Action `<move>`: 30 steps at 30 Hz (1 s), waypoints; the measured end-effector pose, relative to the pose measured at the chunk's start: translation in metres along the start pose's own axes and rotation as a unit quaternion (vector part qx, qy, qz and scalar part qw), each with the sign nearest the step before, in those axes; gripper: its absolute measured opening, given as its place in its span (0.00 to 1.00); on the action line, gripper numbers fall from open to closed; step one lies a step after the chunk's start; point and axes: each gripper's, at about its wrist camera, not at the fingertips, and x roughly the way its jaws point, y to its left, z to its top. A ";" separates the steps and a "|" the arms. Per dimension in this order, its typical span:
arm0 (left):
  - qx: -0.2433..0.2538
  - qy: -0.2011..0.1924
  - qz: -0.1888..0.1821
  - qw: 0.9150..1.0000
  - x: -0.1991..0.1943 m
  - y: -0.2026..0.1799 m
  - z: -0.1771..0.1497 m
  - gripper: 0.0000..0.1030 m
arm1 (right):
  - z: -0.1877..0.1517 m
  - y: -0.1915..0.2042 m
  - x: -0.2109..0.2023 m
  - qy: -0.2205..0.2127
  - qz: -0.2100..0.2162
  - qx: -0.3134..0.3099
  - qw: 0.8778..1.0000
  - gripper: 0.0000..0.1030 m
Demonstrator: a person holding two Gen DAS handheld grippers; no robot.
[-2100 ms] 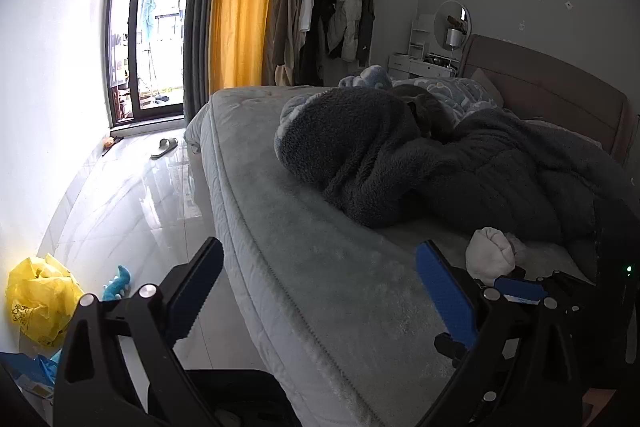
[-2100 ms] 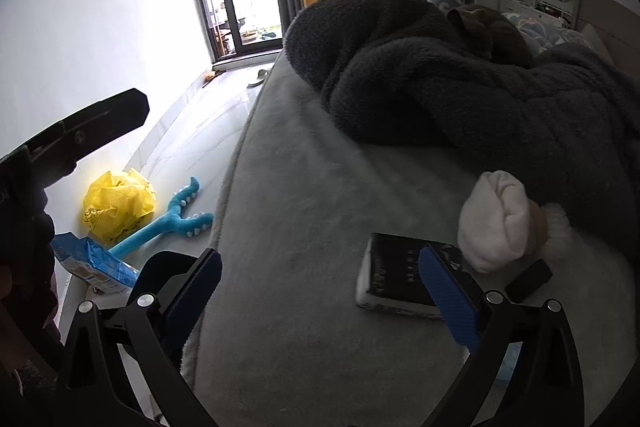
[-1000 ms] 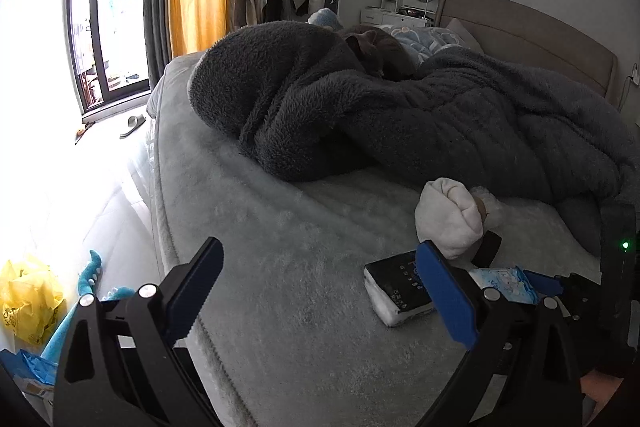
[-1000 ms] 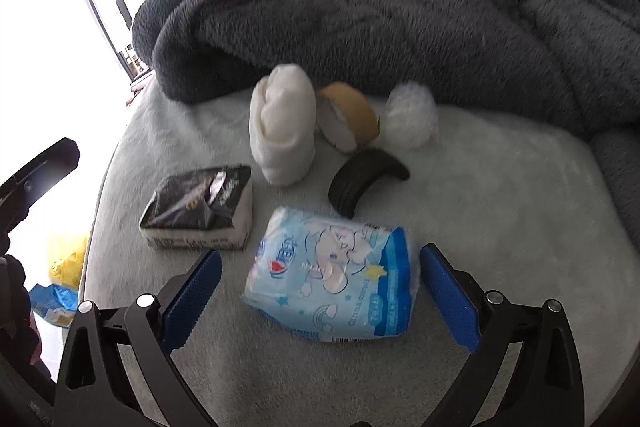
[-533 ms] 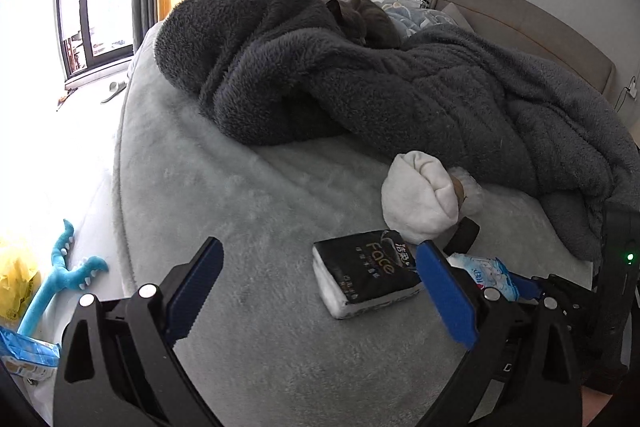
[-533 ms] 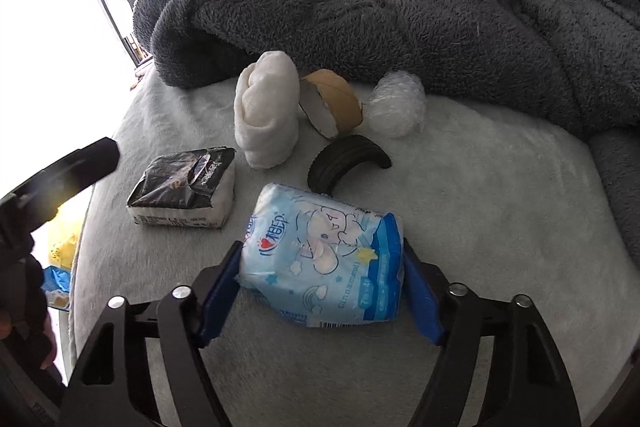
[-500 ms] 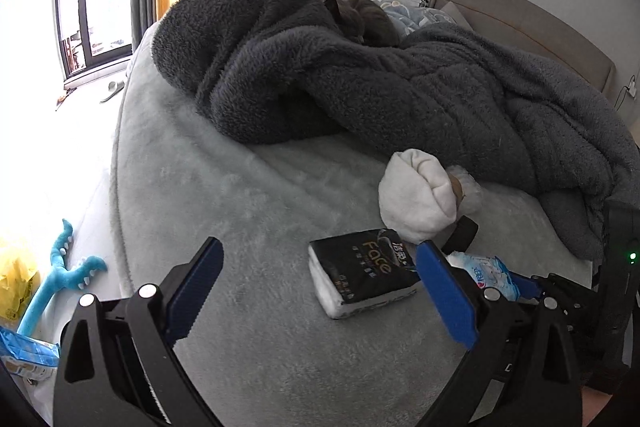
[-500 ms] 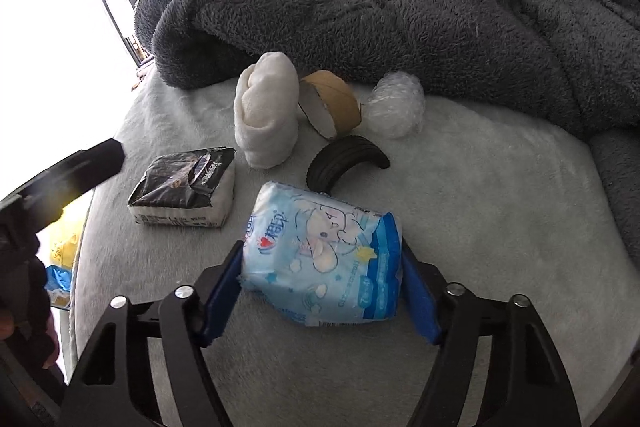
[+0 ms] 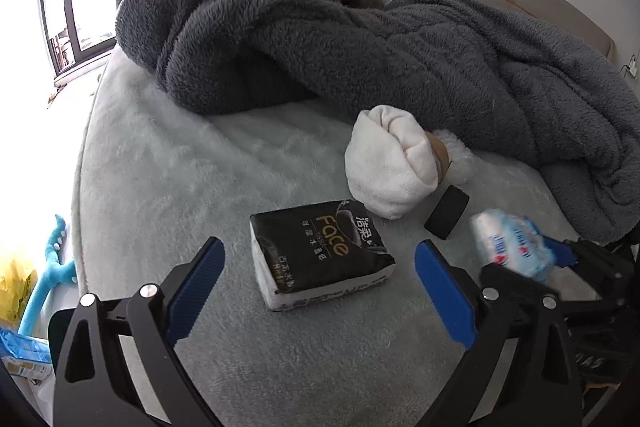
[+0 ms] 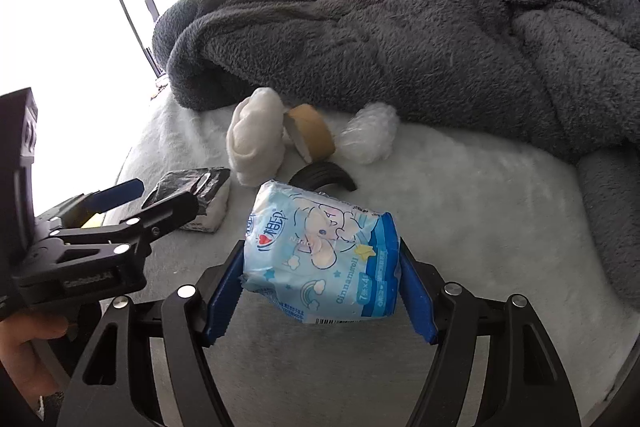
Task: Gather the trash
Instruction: 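Grasp the blue wet-wipe pack with the right tool while the left tool grasps the black tissue pack, then lift both packs and carry them toward the teal bin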
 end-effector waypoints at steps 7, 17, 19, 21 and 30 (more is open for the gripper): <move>0.011 0.013 0.016 1.000 0.014 -0.007 -0.001 0.87 | 0.004 -0.031 -0.011 -0.016 -0.005 0.020 1.000 0.69; 0.015 0.018 0.022 0.999 0.023 -0.011 -0.001 0.77 | -0.003 -0.050 -0.023 -0.025 0.006 0.018 0.999 0.69; 0.019 0.017 0.020 0.999 0.023 -0.012 -0.001 0.76 | -0.001 -0.050 -0.024 -0.028 0.010 0.018 0.999 0.69; 0.023 0.014 0.013 1.000 0.021 -0.013 -0.001 0.75 | 0.001 -0.049 -0.025 -0.032 0.014 0.018 0.999 0.69; 0.030 -0.004 -0.025 0.999 0.002 -0.005 -0.004 0.75 | 0.007 -0.035 -0.029 -0.041 0.024 0.010 0.999 0.69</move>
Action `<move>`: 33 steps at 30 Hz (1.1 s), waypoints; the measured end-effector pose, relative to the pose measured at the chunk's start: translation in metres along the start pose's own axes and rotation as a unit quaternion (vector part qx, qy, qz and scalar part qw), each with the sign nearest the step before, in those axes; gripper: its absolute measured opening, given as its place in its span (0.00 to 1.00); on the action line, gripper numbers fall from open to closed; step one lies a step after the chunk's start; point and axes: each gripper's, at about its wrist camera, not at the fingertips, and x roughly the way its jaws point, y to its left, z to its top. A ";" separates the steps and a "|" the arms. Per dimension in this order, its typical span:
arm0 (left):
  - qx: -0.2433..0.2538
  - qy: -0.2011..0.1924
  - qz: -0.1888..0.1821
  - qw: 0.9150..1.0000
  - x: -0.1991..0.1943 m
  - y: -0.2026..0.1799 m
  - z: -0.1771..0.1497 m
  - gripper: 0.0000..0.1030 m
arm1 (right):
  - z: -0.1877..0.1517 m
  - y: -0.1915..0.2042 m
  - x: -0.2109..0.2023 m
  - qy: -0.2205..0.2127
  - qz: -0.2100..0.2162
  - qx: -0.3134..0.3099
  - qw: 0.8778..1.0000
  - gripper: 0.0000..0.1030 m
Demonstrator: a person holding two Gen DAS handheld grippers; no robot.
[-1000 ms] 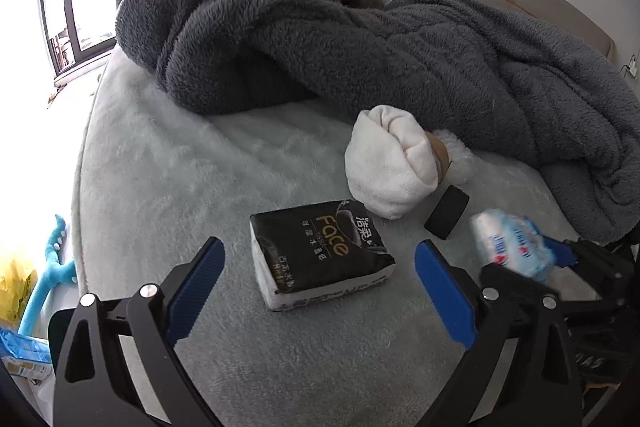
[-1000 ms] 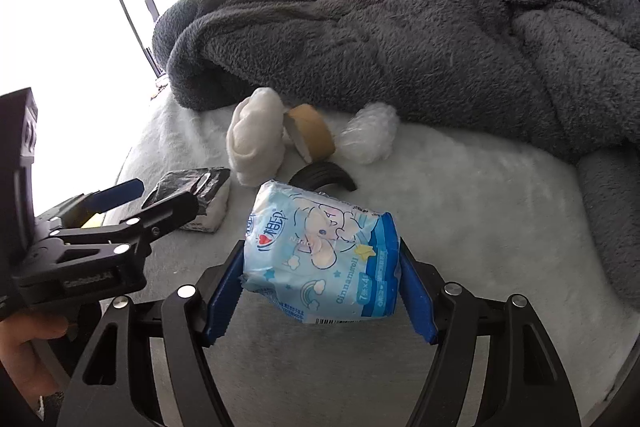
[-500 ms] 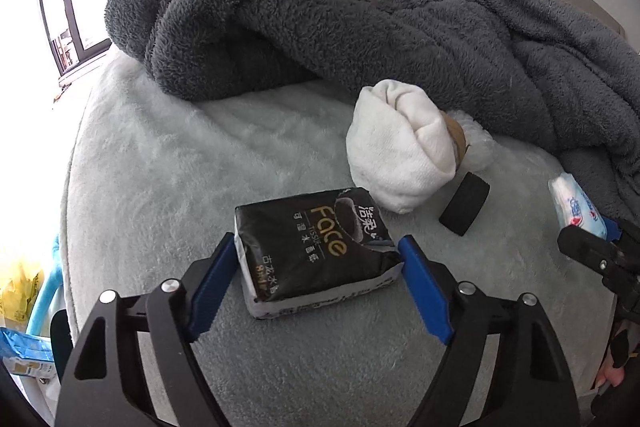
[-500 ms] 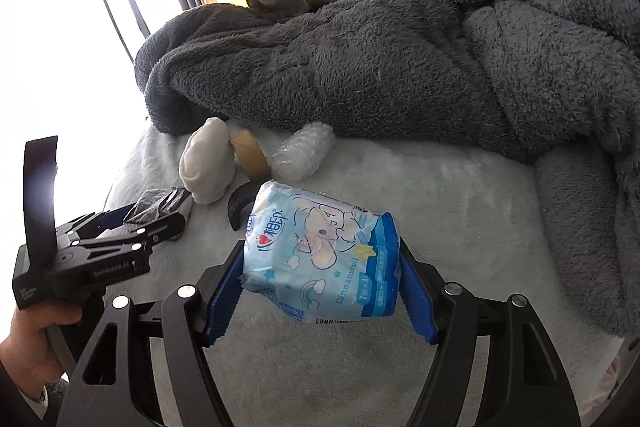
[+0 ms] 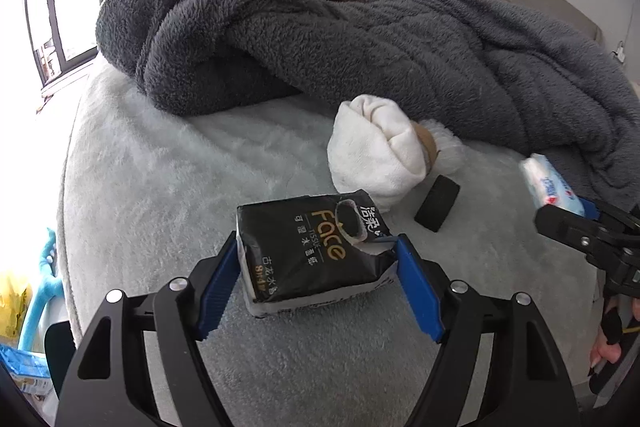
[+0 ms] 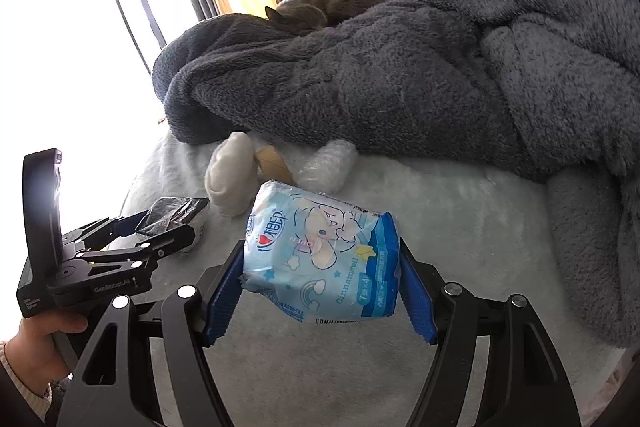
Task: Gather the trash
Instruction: 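Lift both packs and carry them toward the teal bin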
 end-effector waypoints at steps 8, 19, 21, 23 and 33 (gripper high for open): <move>0.016 -0.005 -0.020 1.000 -0.019 0.014 -0.006 0.75 | 0.017 0.031 0.001 -0.012 0.023 -0.001 1.000 0.69; 0.022 -0.004 -0.031 0.999 -0.048 0.057 -0.023 0.75 | 0.035 0.098 0.016 -0.020 0.053 -0.023 0.998 0.69; 0.019 -0.004 -0.031 0.999 -0.054 0.066 -0.026 0.75 | 0.037 0.112 0.021 -0.018 0.059 -0.028 0.998 0.69; 0.016 -0.004 -0.030 0.999 -0.060 0.078 -0.030 0.75 | 0.039 0.124 0.026 -0.017 0.064 -0.033 0.997 0.69; -0.021 0.003 -0.012 1.000 -0.082 0.144 -0.053 0.75 | 0.042 0.201 0.048 -0.017 0.087 -0.082 0.993 0.69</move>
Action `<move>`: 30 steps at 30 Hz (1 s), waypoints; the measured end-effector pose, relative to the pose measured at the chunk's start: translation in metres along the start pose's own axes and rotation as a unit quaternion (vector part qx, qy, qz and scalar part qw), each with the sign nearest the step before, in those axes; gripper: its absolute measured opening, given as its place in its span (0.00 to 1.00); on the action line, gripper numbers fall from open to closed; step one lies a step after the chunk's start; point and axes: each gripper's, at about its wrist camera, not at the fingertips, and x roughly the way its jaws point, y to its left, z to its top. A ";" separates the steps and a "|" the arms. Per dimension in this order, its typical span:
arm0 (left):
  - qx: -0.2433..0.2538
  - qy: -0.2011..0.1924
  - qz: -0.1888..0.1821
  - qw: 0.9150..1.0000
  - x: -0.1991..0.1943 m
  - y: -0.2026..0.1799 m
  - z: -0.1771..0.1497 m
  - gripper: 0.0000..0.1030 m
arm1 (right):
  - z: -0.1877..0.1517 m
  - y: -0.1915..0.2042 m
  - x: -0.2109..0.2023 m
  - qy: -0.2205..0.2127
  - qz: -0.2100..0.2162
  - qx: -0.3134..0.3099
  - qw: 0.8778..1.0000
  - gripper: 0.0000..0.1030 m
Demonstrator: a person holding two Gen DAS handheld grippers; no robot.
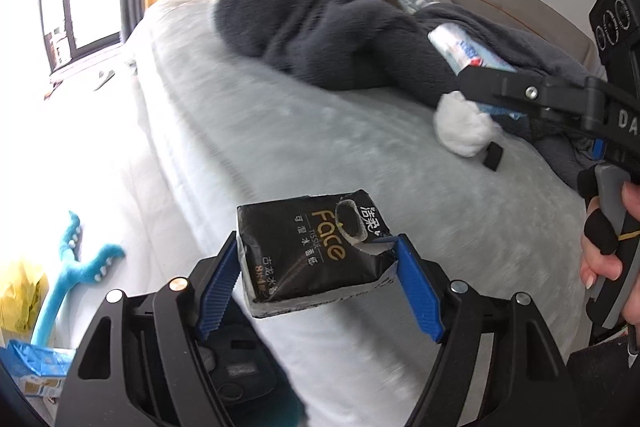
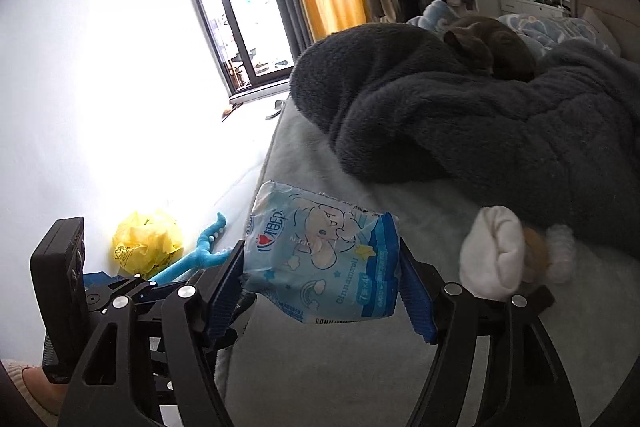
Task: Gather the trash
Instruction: 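Lift both packs and carry them toward the teal bin, then open both tools over the teal bin to drop the packs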
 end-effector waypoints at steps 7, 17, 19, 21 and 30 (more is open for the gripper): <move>-0.032 0.016 0.025 0.999 -0.009 0.048 -0.017 0.75 | 0.002 0.046 0.026 0.011 0.024 -0.025 0.999 0.69; -0.086 0.098 0.051 0.990 0.004 0.108 -0.047 0.75 | -0.010 0.102 0.065 0.044 0.052 -0.057 0.996 0.69; -0.098 0.121 0.053 0.986 0.011 0.118 -0.057 0.75 | -0.013 0.112 0.071 0.052 0.059 -0.059 0.995 0.69; -0.109 0.140 0.055 0.983 0.016 0.128 -0.066 0.75 | -0.016 0.123 0.077 0.060 0.064 -0.066 0.994 0.69; -0.151 0.196 0.031 0.968 0.027 0.159 -0.093 0.75 | -0.028 0.151 0.104 0.099 0.068 -0.078 0.990 0.69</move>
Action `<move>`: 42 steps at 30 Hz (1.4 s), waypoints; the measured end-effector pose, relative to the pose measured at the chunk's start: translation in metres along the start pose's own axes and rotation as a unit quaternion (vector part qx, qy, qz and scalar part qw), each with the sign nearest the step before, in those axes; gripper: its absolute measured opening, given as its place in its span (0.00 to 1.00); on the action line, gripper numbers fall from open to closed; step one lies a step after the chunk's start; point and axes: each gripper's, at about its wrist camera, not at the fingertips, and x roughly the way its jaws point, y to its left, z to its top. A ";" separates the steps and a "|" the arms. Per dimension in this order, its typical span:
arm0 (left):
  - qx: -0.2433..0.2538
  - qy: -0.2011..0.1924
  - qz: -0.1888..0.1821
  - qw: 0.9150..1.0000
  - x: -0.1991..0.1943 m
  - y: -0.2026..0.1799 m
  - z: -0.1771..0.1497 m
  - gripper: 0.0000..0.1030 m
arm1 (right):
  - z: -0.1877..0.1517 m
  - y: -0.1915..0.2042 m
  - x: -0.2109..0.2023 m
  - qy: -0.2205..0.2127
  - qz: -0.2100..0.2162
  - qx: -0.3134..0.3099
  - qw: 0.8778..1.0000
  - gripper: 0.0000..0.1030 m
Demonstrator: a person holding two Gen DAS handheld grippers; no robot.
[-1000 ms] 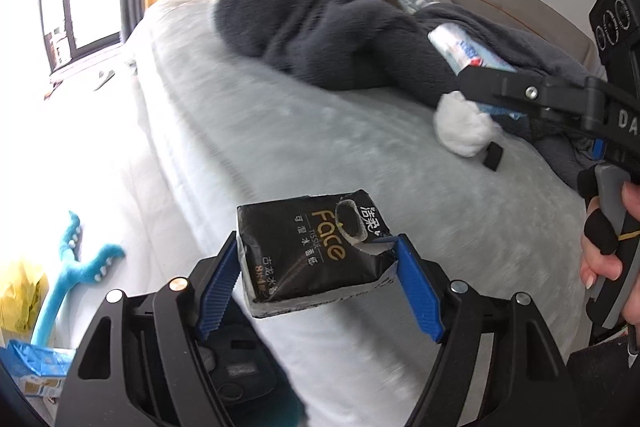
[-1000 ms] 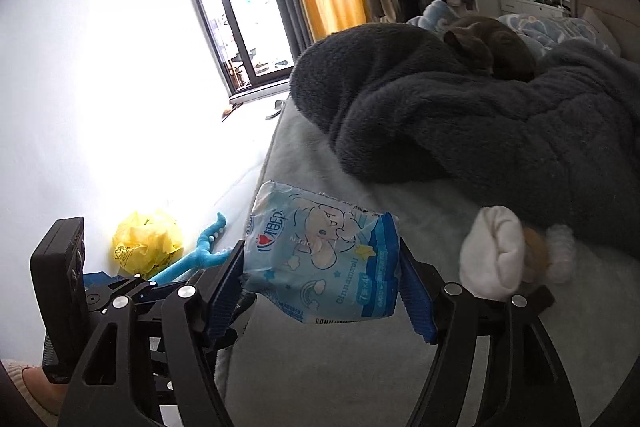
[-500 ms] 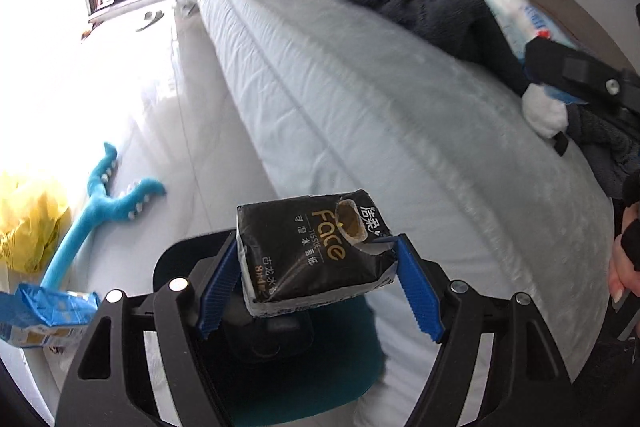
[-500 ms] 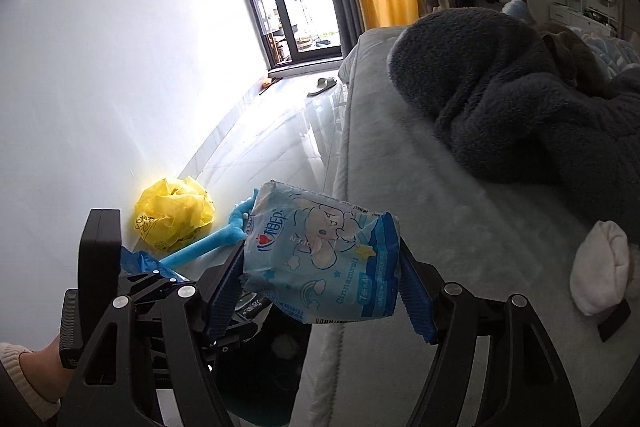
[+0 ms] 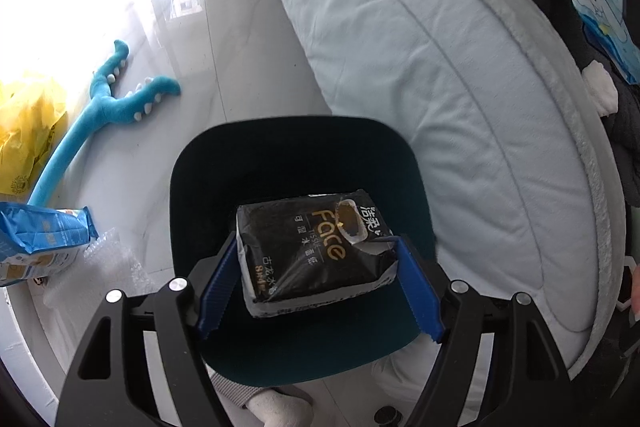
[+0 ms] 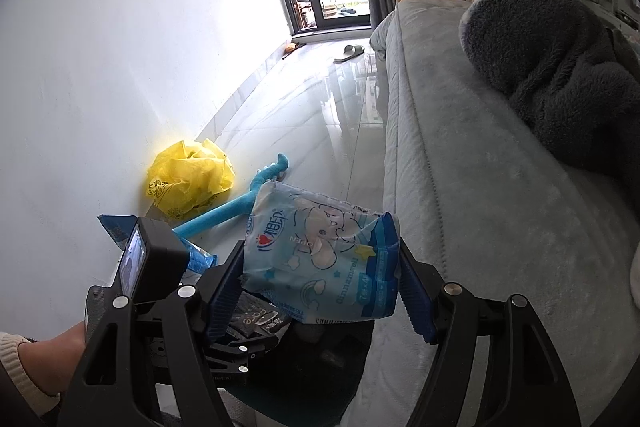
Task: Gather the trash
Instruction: 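Open both tools over the teal bin to drop the packs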
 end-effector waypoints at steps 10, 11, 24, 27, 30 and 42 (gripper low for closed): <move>-0.008 -0.001 -0.006 1.000 -0.011 0.020 -0.008 0.86 | -0.009 0.008 0.039 0.053 0.012 0.018 0.998 0.69; -0.011 -0.006 -0.007 1.000 -0.015 0.023 -0.008 0.86 | -0.011 0.009 0.044 0.059 0.015 0.022 0.998 0.69; -0.016 -0.153 -0.002 0.988 -0.087 0.049 -0.007 0.86 | -0.035 0.034 0.101 0.131 0.008 0.004 0.991 0.70; -0.018 -0.186 0.003 0.982 -0.104 0.053 -0.006 0.86 | -0.043 0.038 0.114 0.150 0.004 0.001 0.989 0.70; -0.019 -0.216 0.007 0.976 -0.118 0.054 -0.004 0.85 | -0.051 0.041 0.126 0.165 -0.002 -0.004 0.986 0.70; -0.025 -0.283 -0.002 0.959 -0.156 0.047 0.005 0.75 | -0.070 0.043 0.153 0.221 -0.039 -0.025 0.974 0.78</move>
